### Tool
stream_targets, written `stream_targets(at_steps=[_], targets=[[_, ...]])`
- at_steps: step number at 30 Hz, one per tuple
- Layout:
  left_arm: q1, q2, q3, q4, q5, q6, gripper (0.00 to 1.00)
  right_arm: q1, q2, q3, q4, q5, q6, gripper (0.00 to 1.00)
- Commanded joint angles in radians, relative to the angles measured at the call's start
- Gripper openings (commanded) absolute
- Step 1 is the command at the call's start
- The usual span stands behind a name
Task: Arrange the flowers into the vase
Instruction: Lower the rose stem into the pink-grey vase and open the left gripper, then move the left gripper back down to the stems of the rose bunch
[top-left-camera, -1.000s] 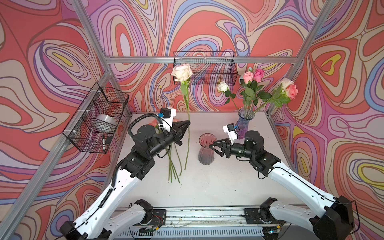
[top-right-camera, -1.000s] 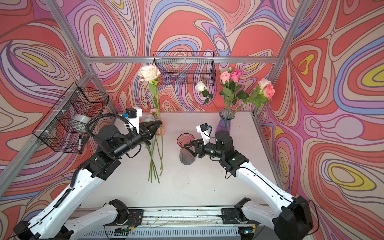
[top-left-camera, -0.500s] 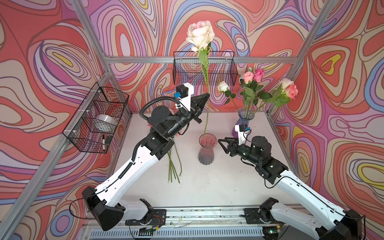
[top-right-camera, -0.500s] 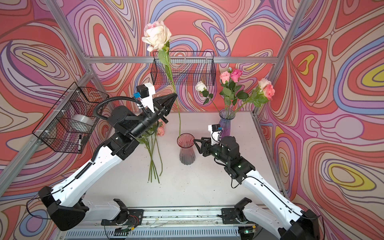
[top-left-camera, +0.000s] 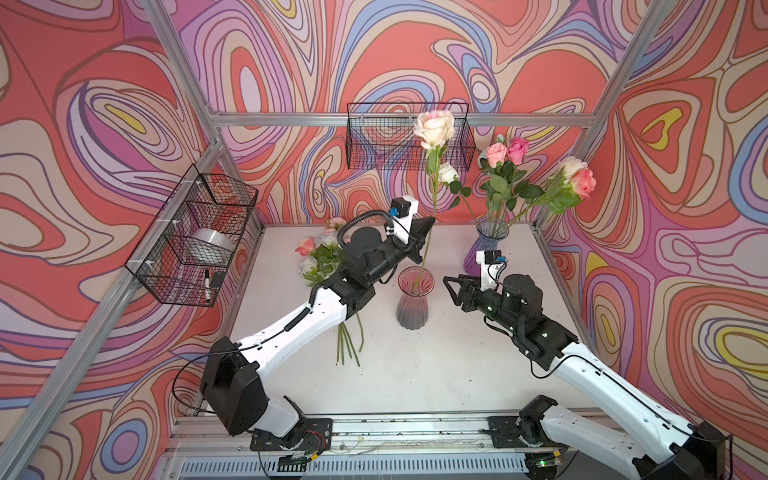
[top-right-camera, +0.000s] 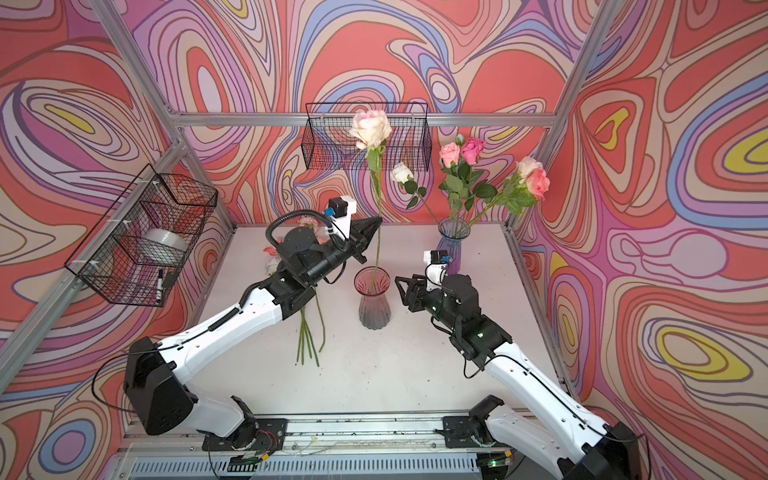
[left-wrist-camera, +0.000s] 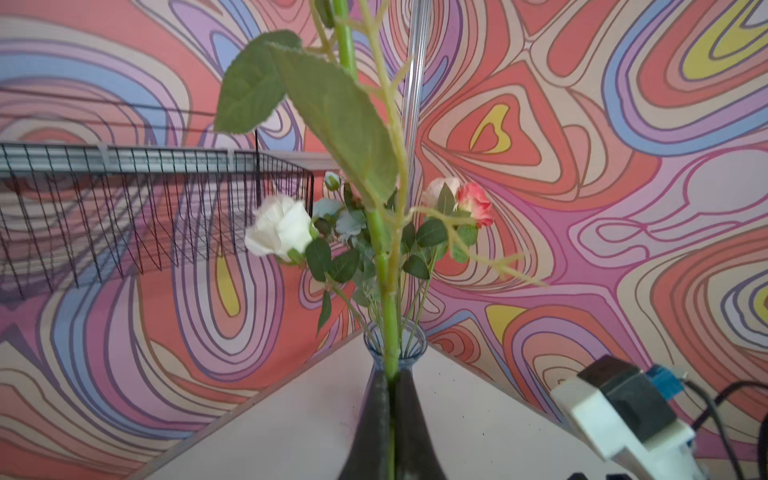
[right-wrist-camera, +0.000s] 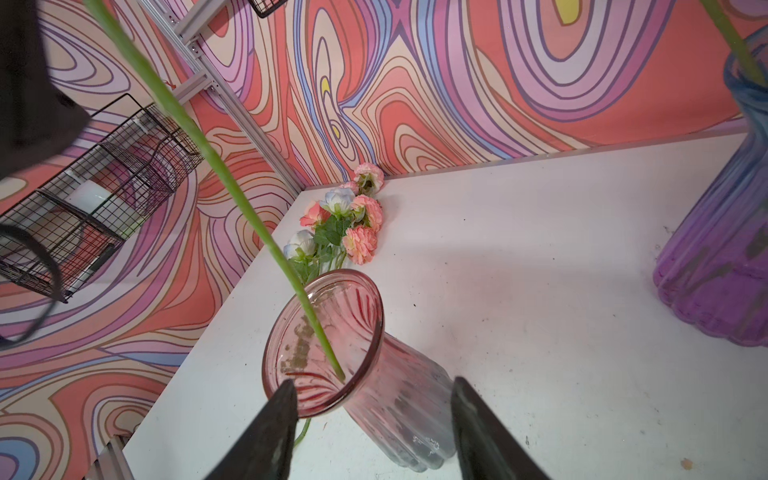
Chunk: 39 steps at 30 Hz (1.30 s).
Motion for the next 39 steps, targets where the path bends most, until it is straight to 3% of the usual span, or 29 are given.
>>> stream_targets(at_steps=[1, 9, 19, 26, 31, 34, 37, 39], targets=[[-0.044, 0.011, -0.06, 0.073, -0.047, 0.016, 0.0, 0.004, -0.007, -0.011, -0.018, 0.028, -0.007, 0.6], [-0.047, 0.011, -0.177, 0.082, -0.092, -0.047, 0.01, 0.005, -0.011, 0.0, -0.067, 0.033, -0.007, 0.6], [-0.047, -0.046, -0.233, 0.003, -0.127, -0.063, 0.32, 0.004, 0.013, 0.023, -0.07, 0.017, -0.004, 0.6], [-0.047, -0.184, -0.335, 0.005, -0.177, -0.062, 0.42, 0.005, 0.04, 0.089, -0.117, 0.002, -0.006, 0.6], [-0.046, -0.348, -0.394, -0.091, -0.241, -0.022, 0.44, 0.004, 0.027, 0.097, -0.132, 0.005, -0.004, 0.6], [-0.045, -0.439, -0.413, -0.205, -0.372, -0.036, 0.47, 0.005, 0.03, 0.114, -0.157, 0.012, -0.009, 0.59], [-0.014, -0.493, -0.427, -0.362, -0.496, -0.119, 0.47, 0.004, 0.034, 0.135, -0.189, 0.016, -0.001, 0.59], [0.043, -0.501, -0.421, -0.508, -0.518, -0.236, 0.48, 0.004, 0.033, 0.131, -0.193, 0.013, 0.016, 0.57]])
